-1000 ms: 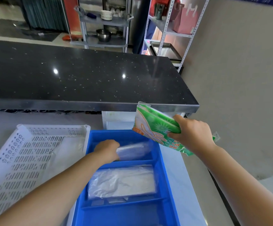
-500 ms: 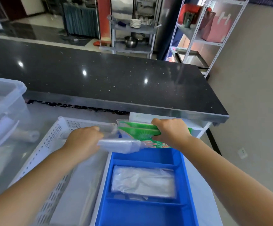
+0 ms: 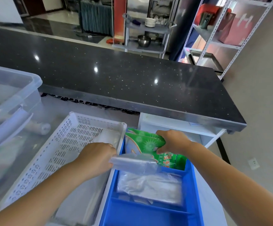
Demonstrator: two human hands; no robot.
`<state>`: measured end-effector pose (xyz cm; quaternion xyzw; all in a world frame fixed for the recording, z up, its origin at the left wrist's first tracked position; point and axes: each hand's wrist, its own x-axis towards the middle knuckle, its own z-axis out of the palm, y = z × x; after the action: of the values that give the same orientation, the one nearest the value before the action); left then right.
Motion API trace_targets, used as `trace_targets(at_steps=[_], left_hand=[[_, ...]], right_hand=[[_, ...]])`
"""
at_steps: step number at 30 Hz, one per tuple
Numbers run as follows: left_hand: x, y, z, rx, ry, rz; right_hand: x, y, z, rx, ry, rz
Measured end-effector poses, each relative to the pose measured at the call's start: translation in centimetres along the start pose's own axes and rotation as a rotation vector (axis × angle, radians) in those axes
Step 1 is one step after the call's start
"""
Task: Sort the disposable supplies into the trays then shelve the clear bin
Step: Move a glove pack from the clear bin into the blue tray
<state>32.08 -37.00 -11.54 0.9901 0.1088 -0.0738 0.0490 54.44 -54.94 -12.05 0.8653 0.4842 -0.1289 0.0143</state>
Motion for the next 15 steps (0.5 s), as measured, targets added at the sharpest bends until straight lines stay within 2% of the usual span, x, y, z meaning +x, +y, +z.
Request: trace_targets(at_steps=[5, 12, 15], left_hand=[[1.1, 1.2, 0.7, 0.012, -0.004, 0.022], [2.1, 2.4, 0.6, -0.009, 0.036, 0.032], [3.1, 3.0, 0.4, -0.029, 0.071, 0.031]], right_hand=[[1.0, 0.6, -0.2, 0.111, 0.103, -0.020], [0.8, 0.5, 0.1, -0.057, 0.293, -0.039], [-0.8, 0.1, -0.6, 0.092, 0.567, -0.076]])
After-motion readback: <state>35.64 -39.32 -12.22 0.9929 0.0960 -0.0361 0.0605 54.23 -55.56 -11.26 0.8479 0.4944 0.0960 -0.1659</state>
